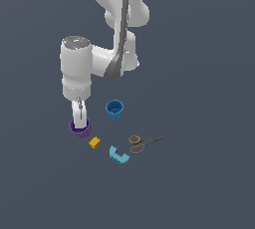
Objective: Pick up a designated object from a clutter of objects.
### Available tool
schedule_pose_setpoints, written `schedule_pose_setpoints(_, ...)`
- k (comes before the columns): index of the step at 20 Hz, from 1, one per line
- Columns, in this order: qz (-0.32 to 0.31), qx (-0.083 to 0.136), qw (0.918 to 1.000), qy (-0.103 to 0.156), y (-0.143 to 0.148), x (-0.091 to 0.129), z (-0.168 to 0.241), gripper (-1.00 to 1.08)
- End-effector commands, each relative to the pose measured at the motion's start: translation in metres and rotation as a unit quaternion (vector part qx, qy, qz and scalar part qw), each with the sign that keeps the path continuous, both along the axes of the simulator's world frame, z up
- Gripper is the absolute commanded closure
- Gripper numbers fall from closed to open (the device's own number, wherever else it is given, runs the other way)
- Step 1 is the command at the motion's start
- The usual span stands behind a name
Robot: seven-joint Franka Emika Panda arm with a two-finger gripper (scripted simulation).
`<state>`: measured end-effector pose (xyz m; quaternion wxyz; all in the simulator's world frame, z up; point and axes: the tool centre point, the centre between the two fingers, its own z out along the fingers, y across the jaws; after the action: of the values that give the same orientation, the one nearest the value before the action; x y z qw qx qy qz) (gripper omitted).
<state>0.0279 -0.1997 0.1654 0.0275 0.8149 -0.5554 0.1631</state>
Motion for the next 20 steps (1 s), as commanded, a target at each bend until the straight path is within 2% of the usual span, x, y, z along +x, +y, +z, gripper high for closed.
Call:
schedule_pose_setpoints(1, 0.0, 0.001, 1.0, -0.001, 0.008, -0.01, 0.016, 1.08)
schedule_pose_setpoints(20, -0.001, -0.004, 1.0, -0.002, 0.057, -0.073, 0.12, 1.08)
